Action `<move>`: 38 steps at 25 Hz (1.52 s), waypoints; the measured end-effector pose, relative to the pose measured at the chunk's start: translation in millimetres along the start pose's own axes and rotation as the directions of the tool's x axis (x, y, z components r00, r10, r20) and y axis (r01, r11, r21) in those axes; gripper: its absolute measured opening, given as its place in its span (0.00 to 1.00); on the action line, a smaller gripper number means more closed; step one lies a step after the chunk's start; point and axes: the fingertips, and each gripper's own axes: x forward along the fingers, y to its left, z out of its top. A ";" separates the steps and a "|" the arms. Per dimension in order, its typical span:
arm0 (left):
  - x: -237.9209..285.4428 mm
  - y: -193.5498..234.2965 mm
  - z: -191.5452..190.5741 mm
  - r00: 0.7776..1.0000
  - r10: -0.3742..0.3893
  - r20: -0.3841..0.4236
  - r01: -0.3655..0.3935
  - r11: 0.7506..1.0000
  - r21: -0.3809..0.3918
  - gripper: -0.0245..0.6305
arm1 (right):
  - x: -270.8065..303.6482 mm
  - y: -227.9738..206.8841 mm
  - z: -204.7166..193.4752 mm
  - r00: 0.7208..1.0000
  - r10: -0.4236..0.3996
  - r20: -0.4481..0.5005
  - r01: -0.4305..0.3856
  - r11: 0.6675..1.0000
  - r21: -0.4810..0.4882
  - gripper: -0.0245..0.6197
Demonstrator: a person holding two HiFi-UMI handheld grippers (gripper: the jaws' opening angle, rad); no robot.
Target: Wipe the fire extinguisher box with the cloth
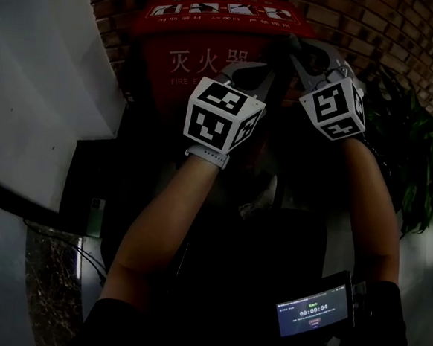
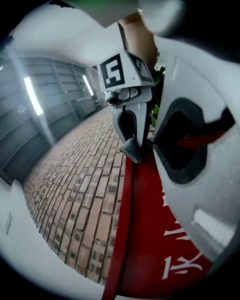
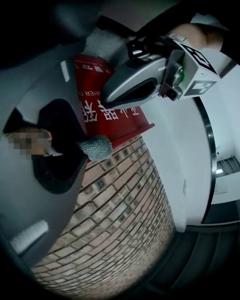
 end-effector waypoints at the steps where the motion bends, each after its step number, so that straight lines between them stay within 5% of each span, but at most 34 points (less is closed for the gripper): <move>1: -0.2 0.3 -2.1 1.000 -0.001 0.002 0.001 1.000 -0.009 0.04 | 2.9 0.7 -1.3 1.000 0.011 -0.002 -0.011 1.000 -0.009 0.14; 12: -9.1 10.4 -74.6 1.000 0.009 -0.020 -0.011 0.997 -0.073 0.04 | 12.9 40.2 -30.4 0.999 0.037 -0.025 -0.037 0.999 -0.013 0.14; 27: -15.1 8.2 -208.0 0.998 0.001 -0.066 -0.011 0.988 -0.151 0.04 | 18.4 185.4 -105.4 0.965 0.232 -0.123 -0.231 0.973 0.018 0.14; 38: -11.3 6.3 -270.7 0.996 0.003 -0.089 -0.021 0.979 -0.204 0.04 | 23.6 264.0 -142.4 0.947 0.264 -0.180 -0.275 0.961 -0.039 0.14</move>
